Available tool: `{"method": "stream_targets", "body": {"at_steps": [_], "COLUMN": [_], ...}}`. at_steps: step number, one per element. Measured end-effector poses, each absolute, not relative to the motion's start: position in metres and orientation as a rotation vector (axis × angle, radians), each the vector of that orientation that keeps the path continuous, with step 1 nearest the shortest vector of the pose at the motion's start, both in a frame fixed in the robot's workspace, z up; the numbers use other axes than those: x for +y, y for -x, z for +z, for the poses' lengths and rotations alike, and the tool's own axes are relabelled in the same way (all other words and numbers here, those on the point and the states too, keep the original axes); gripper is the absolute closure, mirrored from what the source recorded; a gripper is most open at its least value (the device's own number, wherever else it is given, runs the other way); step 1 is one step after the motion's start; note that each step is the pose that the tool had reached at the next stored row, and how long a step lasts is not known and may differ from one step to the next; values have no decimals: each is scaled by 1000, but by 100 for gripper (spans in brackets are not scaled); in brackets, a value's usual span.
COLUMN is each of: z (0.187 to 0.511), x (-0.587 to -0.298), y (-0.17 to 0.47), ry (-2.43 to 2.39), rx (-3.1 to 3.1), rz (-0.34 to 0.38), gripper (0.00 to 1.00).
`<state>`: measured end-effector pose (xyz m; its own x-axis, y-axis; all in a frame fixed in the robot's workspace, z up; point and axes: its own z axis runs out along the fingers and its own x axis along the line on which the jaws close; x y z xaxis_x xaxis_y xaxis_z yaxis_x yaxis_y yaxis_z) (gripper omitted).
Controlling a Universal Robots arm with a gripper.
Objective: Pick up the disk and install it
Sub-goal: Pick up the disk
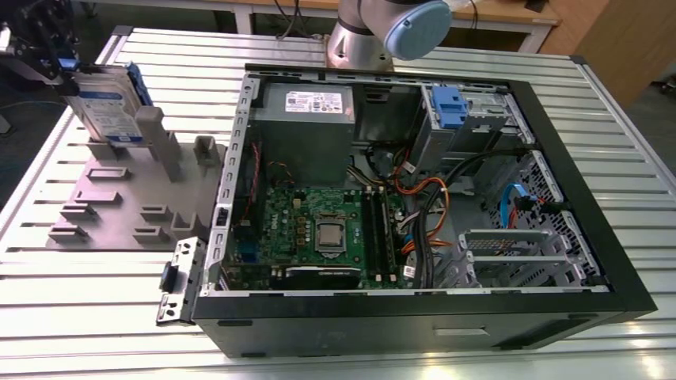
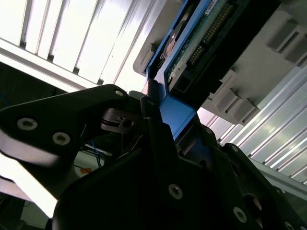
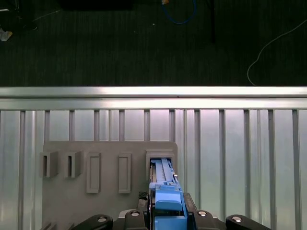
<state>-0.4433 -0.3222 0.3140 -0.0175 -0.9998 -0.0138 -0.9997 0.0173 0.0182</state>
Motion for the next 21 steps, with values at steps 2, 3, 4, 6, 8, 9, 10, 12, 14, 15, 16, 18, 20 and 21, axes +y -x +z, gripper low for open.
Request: {"method": "stream_targets", "body": {"at_steps": [2, 3, 4, 6, 8, 9, 10, 12, 14, 15, 16, 18, 20, 21], "z": [315, 315, 315, 316, 317, 317, 317, 317, 318, 318, 318, 318, 319, 319], "x": [-322, -322, -322, -322, -322, -322, -322, -322, -322, -322, -322, -322, -322, -322], "y": [443, 443, 443, 443, 443, 443, 443, 443, 443, 443, 443, 443, 443, 443], "ry": [-2200, -2200, -2200, -2200, -2200, -2200, -2200, -2200, -2200, -2200, -2200, -2200, -2200, -2200], "rx": [-2239, -2239, -2238, -2239, -2239, -2239, -2238, -2238, -2238, -2239, -2238, -2239, -2238, -2239], "rz": [-35, -36, -36, -35, -36, -36, -36, -36, -36, -36, -36, -35, -36, -36], "gripper": [64, 64, 64, 64, 64, 64, 64, 64, 64, 64, 64, 64, 64, 64]}}
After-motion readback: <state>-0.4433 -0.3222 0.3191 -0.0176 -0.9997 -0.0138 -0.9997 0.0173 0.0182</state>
